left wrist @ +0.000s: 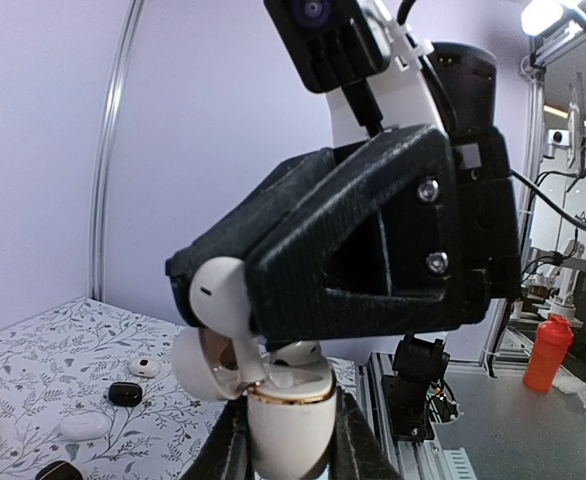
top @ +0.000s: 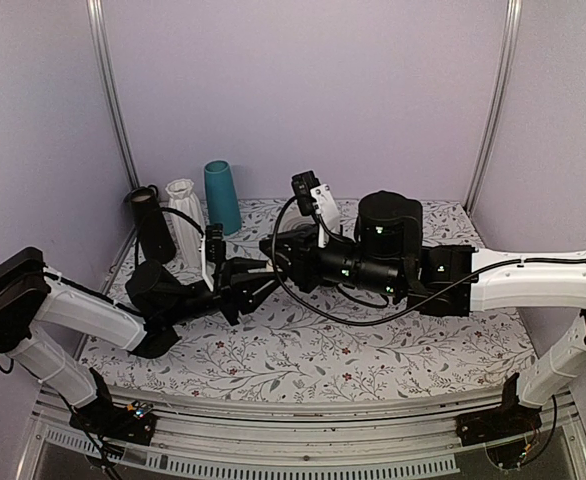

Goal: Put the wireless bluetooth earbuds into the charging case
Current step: Place the left earbud in the left side groove of the charging case.

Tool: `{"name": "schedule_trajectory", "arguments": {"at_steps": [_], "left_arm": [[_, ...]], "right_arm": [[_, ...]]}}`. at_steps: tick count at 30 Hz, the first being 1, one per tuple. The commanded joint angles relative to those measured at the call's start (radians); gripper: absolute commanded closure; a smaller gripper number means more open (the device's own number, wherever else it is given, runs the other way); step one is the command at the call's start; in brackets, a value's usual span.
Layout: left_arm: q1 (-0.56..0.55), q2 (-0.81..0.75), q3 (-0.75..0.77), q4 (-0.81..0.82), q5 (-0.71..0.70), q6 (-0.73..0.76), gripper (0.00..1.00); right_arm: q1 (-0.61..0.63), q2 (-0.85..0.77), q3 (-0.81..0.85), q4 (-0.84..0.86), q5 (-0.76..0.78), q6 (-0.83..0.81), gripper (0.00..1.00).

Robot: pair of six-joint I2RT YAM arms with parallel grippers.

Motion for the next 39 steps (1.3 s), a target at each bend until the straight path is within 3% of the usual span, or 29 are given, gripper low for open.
{"name": "schedule_trajectory", "arguments": {"at_steps": [1,39], "left_arm": [[0.008,-0.044,0.034,0.089,-0.021,-0.001,1.0],[0.02,-0.07,0.041,0.118,0.0,-0.001,1.0]], "right_arm": [[0.007,0.025,-0.012,-0.071,-0.022,-0.008,0.84],[0.016,0.085,0.005,-0.1,-0.042,-0.007,0.84]]}}
